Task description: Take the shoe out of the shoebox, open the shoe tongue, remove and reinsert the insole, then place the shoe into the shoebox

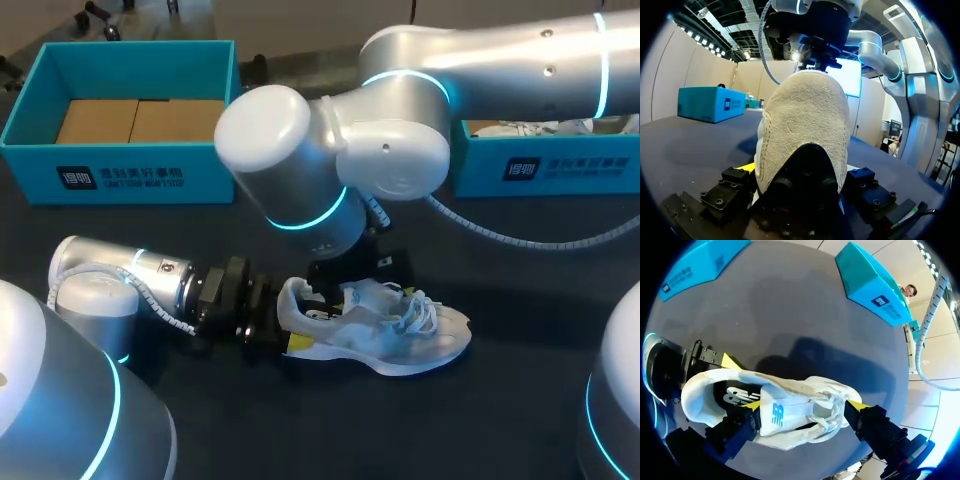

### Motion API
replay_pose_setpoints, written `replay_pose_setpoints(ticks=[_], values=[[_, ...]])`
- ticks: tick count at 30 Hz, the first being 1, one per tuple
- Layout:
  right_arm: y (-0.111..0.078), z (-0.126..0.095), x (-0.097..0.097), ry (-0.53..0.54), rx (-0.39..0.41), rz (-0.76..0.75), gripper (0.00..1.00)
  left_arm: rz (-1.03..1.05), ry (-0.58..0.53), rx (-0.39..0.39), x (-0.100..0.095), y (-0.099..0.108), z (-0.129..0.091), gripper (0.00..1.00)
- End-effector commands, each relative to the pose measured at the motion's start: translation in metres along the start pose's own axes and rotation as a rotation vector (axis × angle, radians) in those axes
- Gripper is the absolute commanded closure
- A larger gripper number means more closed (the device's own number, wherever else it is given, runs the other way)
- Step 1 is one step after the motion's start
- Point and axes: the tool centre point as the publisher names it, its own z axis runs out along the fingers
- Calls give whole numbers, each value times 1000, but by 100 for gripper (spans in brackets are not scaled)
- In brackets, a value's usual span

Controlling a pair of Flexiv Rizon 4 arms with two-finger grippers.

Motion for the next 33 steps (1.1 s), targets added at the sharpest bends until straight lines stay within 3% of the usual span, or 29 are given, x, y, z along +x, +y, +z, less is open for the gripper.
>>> replay_pose_setpoints(ticks=[1, 16, 18, 19, 23, 33], values=[[-6, -6, -1, -6, -5, 733, 0, 0, -2, -1, 0, 1, 0, 100], [-7, -9, -15, -1, 45, 794, 0, 0, -2, -1, 0, 1, 0, 100], [-7, -10, -17, 1, 46, 798, 31, 0, -2, -1, 0, 1, 0, 100], [-7, -11, -17, 3, 48, 802, 41, 0, -2, -1, 0, 1, 0, 100], [-7, -13, -19, 6, 54, 813, 58, 0, -2, -1, 0, 1, 0, 100], [-8, -19, -12, 33, 104, 831, 67, 0, -2, -1, 0, 1, 0, 100]])
